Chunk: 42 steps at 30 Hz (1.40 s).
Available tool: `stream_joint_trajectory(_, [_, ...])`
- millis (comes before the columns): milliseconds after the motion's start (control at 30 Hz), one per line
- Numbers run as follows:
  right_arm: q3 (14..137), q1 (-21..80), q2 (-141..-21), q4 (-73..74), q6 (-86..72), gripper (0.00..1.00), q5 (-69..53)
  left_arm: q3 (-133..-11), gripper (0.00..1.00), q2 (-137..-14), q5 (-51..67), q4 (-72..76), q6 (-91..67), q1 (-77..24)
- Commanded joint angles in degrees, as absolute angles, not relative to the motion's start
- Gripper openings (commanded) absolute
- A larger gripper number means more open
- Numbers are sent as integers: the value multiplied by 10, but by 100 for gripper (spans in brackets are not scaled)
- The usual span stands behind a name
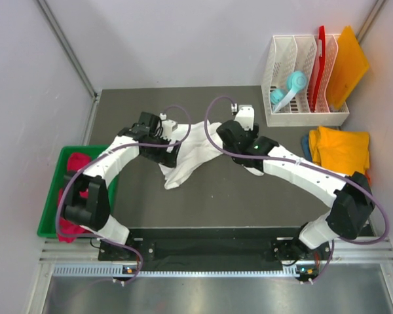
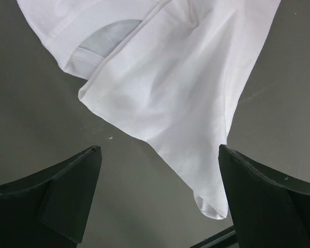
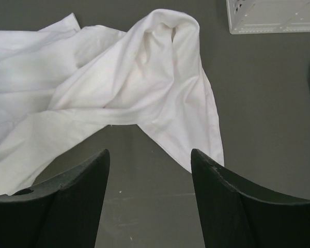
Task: Fold and stack the t-shirts
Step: Flatten the tshirt out
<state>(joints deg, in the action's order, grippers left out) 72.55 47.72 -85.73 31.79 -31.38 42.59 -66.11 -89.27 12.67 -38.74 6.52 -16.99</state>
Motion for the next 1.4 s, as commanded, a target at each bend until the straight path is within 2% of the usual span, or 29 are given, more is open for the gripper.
stream_joint_trajectory(0, [711, 489, -838, 330, -343, 64, 445, -645, 99, -859, 146, -410, 63, -177])
stream_joint_trajectory(67, [709, 493, -841, 330, -346, 64, 445, -635, 98, -850, 152, -420, 69, -181])
stream_joint_trajectory(167, [709, 498, -850, 329, -353, 63, 445, -621, 90, -839, 157, -432, 71, -187])
stream_joint_trajectory(200, [712, 499, -853, 329, -355, 63, 444, -617, 85, -838, 162, -436, 71, -189])
stream_joint_trajectory(233, [713, 503, -859, 330, -355, 63, 445, -617, 76, -832, 164, -445, 72, -191])
stream_joint_trajectory(267, [715, 504, -860, 330, -355, 63, 445, -617, 72, -828, 168, -449, 71, -192])
stream_joint_trajectory(533, [727, 517, -877, 330, -367, 62, 449, -586, 68, -816, 168, -452, 75, -201])
stream_joint_trajectory(567, [726, 519, -877, 330, -369, 62, 450, -584, 62, -815, 171, -452, 72, -200])
stream_joint_trajectory(700, [722, 525, -879, 337, -374, 62, 455, -563, 56, -797, 178, -440, 75, -203])
stream_joint_trajectory(1000, [731, 537, -880, 341, -381, 61, 463, -591, 54, -854, 174, -433, 69, -204])
stream_joint_trajectory(1067, [733, 537, -880, 345, -380, 61, 464, -598, 51, -866, 171, -426, 67, -205])
stream_joint_trajectory(1100, [733, 538, -879, 345, -380, 61, 466, -599, 45, -870, 171, -425, 66, -206])
stream_joint_trajectory(1133, [732, 538, -877, 347, -380, 61, 467, -600, 32, -878, 171, -425, 64, -206])
stream_joint_trajectory(1233, [729, 539, -873, 345, -381, 60, 468, -603, 10, -888, 162, -419, 62, -207])
stream_joint_trajectory(1267, [727, 539, -872, 345, -380, 61, 468, -603, 0, -889, 154, -417, 62, -206])
stream_joint_trajectory(1367, [724, 540, -870, 345, -381, 60, 468, -607, 0, -873, 144, -419, 62, -207])
